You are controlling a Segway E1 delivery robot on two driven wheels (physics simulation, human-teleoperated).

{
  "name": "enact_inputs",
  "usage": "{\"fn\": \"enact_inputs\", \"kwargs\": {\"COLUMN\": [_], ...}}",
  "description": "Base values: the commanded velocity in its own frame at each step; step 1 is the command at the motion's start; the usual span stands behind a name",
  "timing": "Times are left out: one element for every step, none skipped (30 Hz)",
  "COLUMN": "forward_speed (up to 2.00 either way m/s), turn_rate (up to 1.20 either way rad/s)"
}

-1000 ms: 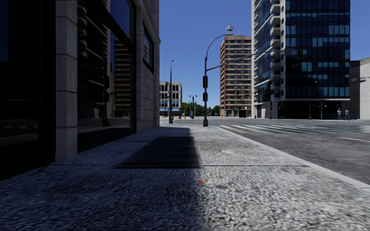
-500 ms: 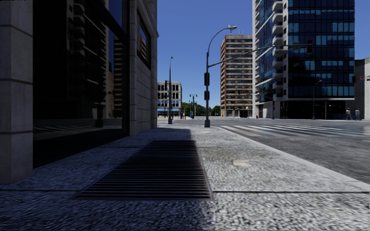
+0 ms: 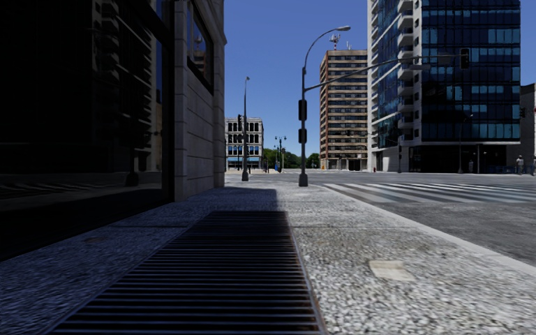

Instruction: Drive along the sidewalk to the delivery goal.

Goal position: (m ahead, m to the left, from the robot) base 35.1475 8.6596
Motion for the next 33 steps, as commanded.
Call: {"fn": "enact_inputs", "kwargs": {"forward_speed": [2.0,2.0,2.0,2.0,2.0,2.0,2.0,2.0,2.0,2.0,2.0,2.0,2.0,2.0,2.0,2.0,2.0,2.0,2.0,2.0,2.0,2.0,2.0,2.0,2.0,2.0,2.0,2.0,2.0,2.0,2.0,2.0,2.0], "turn_rate": [0.0,0.0,0.0,0.0,0.0,0.0,0.0,0.0,0.0,0.0,0.0,0.0,0.0,0.0,0.0,0.0,0.0,0.0,0.0,0.0,0.0,0.0,0.0,0.0,0.0,0.0,0.0,0.0,0.0,0.0,0.0,0.0,0.0]}}
